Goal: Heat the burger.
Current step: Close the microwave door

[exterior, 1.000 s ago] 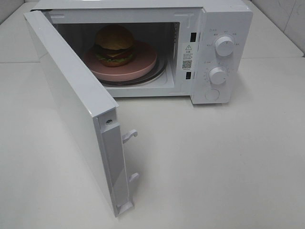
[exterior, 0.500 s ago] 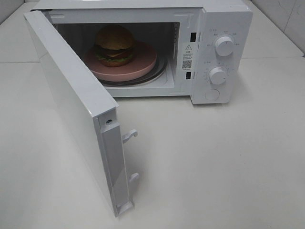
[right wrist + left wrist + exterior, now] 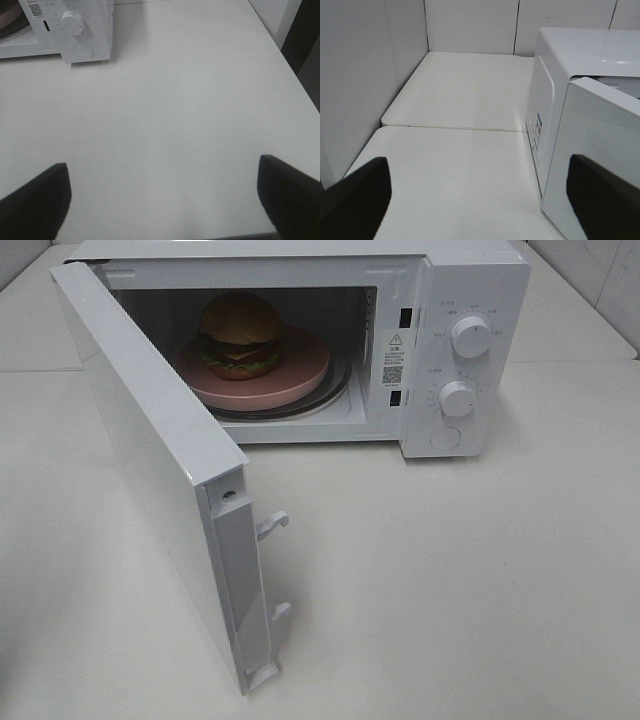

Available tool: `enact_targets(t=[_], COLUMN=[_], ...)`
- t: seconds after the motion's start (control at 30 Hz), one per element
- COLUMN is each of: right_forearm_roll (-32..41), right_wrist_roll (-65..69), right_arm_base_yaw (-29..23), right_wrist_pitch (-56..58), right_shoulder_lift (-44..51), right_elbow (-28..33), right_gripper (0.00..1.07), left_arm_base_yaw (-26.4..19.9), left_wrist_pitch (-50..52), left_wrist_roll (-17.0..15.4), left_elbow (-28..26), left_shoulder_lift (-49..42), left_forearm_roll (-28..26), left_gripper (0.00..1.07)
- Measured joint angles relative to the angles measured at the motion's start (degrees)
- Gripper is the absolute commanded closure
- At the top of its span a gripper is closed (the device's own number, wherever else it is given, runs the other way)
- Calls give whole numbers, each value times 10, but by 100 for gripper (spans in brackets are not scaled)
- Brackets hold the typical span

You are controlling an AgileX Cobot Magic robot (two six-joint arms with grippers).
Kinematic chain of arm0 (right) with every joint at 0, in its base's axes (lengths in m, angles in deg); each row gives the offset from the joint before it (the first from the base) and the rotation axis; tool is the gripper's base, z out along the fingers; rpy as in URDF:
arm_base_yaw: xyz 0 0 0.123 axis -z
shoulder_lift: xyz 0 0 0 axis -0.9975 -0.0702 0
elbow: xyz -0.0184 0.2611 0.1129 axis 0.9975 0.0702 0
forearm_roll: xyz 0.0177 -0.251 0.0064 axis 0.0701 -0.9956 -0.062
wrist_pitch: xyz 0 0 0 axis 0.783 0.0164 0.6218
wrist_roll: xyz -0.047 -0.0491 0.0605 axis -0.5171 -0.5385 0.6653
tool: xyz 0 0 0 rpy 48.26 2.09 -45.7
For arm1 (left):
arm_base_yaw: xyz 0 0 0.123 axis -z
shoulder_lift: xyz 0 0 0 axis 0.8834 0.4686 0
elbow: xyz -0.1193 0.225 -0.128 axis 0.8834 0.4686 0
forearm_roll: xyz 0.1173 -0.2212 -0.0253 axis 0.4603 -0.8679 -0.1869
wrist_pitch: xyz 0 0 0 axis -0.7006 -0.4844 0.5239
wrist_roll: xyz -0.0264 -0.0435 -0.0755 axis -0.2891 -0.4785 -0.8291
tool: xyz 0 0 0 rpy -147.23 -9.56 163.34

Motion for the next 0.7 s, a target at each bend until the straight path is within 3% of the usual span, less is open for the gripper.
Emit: enact_targets(t=[0.03,0.07,0.1,0.13,0.17,0.43,0.47,0.53,0.57,0.6,0.7], right_forearm_roll=[0,0,0,0,0,0,0,0,0,0,0], right_wrist_roll=[0,0,0,0,0,0,0,0,0,0,0], right_arm_base_yaw=[0,0,0,0,0,0,0,0,0,0,0], right_wrist_pitch=[0,0,0,0,0,0,0,0,0,0,0], right_shoulder_lift=[0,0,0,0,0,0,0,0,0,0,0], right_elbow=[0,0,0,0,0,0,0,0,0,0,0], right_gripper=[10,10,10,10,10,10,10,10,10,10,10], left_arm_base_yaw=[0,0,0,0,0,0,0,0,0,0,0], left_wrist_pitch=[30,81,81,101,133,215,240,254,284,284,356], left_wrist_roll=[0,0,0,0,-1,-13,-38,-54,-84,-84,-135], left_elbow=[9,26,26,32,37,40,40,40,40,40,39], left_shoulder_lift=[15,43,43,58,88,201,230,247,280,280,340], left_forearm_roll=[0,7,7,13,19,38,61,78,119,119,187], left_gripper=[44,68,68,83,107,107,107,107,107,107,107])
